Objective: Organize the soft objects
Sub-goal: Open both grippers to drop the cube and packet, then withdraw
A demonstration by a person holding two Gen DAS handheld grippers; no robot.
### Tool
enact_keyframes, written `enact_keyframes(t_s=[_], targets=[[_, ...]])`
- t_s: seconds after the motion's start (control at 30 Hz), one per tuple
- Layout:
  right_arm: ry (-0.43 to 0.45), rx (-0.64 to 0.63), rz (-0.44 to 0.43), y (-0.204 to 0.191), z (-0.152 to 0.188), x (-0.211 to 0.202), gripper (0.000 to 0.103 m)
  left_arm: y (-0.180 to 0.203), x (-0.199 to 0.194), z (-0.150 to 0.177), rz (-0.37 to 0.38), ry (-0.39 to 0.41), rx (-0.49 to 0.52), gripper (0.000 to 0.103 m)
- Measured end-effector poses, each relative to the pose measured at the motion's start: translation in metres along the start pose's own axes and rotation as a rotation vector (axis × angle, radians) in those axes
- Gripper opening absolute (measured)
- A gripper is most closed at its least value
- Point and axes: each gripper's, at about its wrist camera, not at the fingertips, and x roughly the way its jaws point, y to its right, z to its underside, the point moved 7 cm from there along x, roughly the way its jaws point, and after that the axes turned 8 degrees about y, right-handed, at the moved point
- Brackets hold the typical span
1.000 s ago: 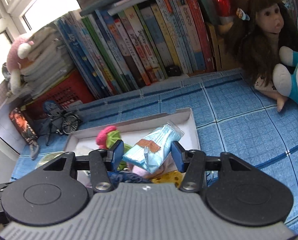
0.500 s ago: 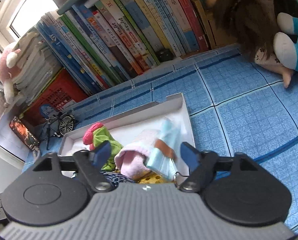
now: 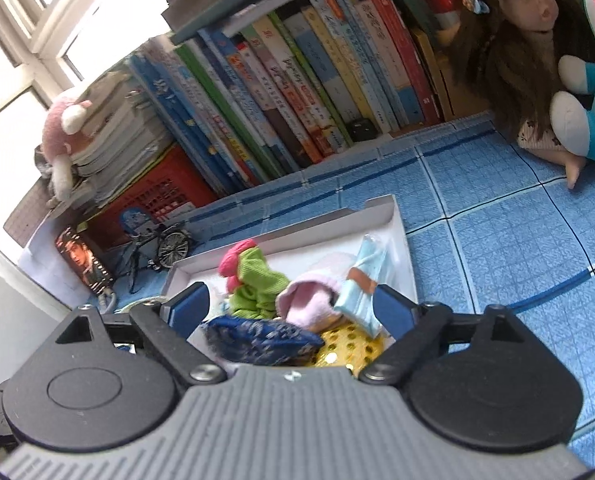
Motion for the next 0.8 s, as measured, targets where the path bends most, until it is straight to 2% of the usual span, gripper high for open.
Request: enact_keyframes(t_s=[0.27, 0.57, 0.8], targets=[[0.036, -0.095, -0.027, -0.027, 0.011, -0.028, 0.098, 0.007, -0.024, 0.011, 0.013, 0.017, -0.002, 0.076], [0.099, -0.153, -0.048, -0.042, 0.022, -0.066, 0.099, 0.019, -0.059, 0.032, 0.039, 0.084, -0.046, 0.076], [0.147, -0.158, -0.035, -0.039, 0.025, -0.096, 0.100, 0.031, -0.081, 0.043, 0.039, 0.146, 0.010, 0.073]])
